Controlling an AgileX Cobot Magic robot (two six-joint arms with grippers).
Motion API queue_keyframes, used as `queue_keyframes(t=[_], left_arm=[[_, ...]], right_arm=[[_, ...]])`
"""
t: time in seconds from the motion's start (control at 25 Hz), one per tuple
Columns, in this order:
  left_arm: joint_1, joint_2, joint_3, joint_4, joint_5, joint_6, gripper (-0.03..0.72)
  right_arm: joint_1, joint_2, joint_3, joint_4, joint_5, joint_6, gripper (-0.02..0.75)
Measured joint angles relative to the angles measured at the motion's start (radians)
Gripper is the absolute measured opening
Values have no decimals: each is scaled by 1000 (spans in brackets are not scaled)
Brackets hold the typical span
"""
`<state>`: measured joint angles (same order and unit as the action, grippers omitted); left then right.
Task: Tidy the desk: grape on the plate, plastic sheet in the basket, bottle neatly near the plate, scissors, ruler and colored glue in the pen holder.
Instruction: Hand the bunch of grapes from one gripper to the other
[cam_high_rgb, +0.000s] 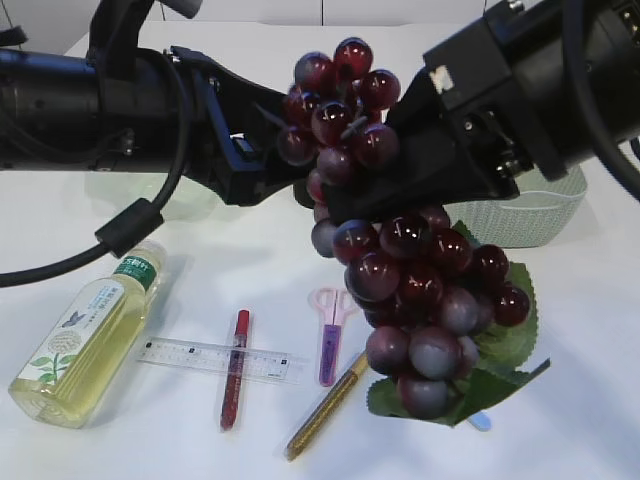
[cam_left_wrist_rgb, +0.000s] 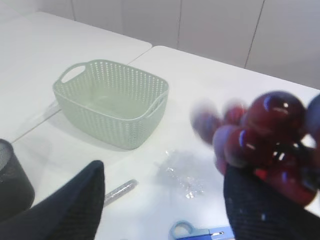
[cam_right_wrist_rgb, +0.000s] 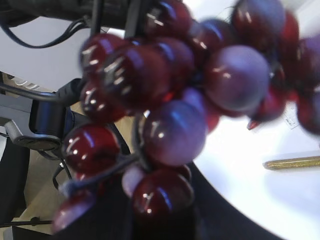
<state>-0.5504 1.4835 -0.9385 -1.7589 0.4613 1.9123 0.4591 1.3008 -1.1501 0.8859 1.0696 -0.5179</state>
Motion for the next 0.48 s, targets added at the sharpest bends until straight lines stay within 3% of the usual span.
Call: queue_keyframes(t=[0.48], left_arm=[[0, 0, 0, 29, 48, 25, 541]], right_arm=[[0, 0, 0, 2, -48, 0, 160]])
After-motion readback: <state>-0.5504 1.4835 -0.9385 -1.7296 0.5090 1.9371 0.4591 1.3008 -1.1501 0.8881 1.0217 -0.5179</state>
